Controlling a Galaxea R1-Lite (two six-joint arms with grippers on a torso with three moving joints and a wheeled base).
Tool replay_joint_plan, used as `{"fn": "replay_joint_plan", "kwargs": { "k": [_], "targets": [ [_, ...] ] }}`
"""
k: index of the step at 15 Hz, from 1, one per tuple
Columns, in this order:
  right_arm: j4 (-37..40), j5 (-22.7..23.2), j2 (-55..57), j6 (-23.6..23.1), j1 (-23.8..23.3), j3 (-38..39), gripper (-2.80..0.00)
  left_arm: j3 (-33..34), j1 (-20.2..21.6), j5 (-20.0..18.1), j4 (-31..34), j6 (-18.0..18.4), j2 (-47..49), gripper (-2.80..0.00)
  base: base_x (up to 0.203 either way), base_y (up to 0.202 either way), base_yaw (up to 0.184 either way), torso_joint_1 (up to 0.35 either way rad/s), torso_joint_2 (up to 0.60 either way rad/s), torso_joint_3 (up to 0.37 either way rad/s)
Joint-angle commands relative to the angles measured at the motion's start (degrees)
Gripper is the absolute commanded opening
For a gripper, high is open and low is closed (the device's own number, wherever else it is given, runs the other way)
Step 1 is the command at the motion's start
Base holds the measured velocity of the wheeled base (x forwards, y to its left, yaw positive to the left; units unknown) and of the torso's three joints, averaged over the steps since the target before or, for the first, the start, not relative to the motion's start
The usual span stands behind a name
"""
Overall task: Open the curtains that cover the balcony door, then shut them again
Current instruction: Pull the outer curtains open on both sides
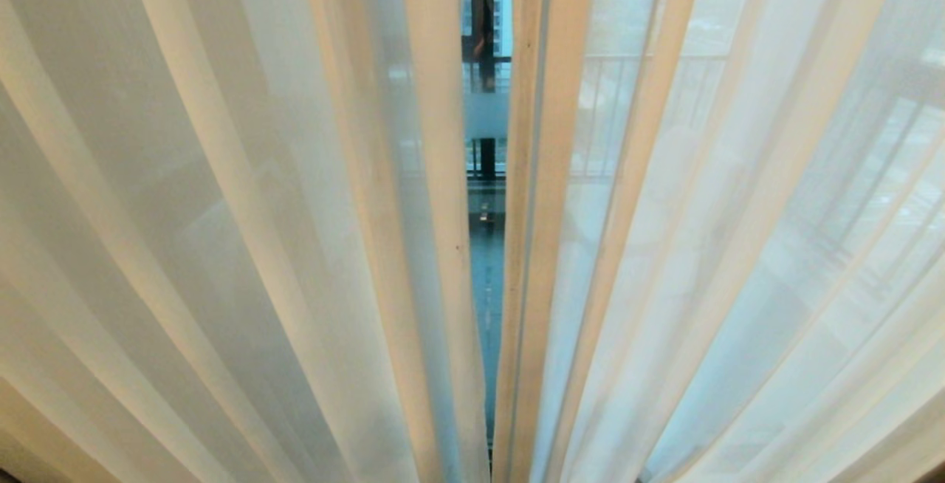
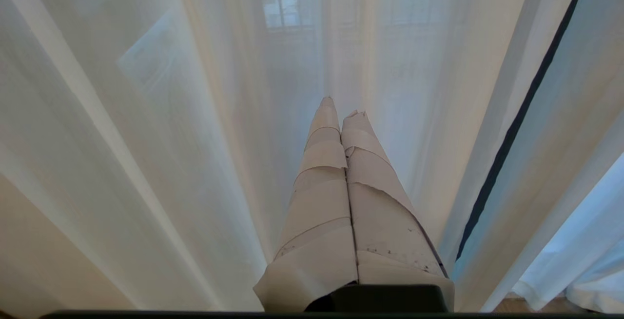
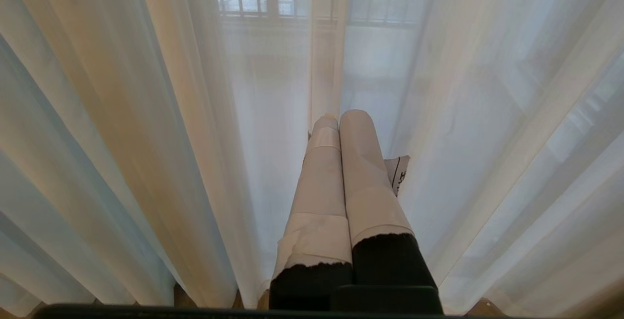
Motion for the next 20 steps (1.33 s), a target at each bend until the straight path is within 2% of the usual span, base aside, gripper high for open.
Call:
{"fn": "replay_joint_plan", "kwargs": {
  "k": [1,6,9,11,14,20],
  "targets": [
    [0.0,0.0,0.0,0.0,0.0,0.0,-2.8,0.0,0.0,0.0,-0.1,-0.1,-0.2,-2.8,0.0,0.0,0.0,0.0,0.0,0.0],
    [0.0,0.0,0.0,0.0,0.0,0.0,-2.8,0.0,0.0,0.1,-1.6,0.2,-0.2,-2.8,0.0,0.0,0.0,0.0,0.0,0.0],
    [0.0,0.0,0.0,0.0,0.0,0.0,-2.8,0.0,0.0,0.1,-9.6,0.3,-0.2,-2.8,0.0,0.0,0.0,0.0,0.0,0.0],
    [0.0,0.0,0.0,0.0,0.0,0.0,-2.8,-0.2,0.0,-1.4,-17.7,1.8,-0.2,-2.8,0.0,0.0,0.0,0.0,0.0,0.0],
    [0.0,0.0,0.0,0.0,0.0,0.0,-2.8,-2.7,0.0,-7.9,-17.7,3.7,-0.2,-2.8,0.0,0.0,0.0,0.0,0.0,0.0],
    [0.0,0.0,0.0,0.0,0.0,0.0,-2.8,-2.4,0.0,-10.0,-17.3,3.8,-0.2,-2.8,0.0,0.0,0.0,0.0,0.0,0.0]
  ]
}}
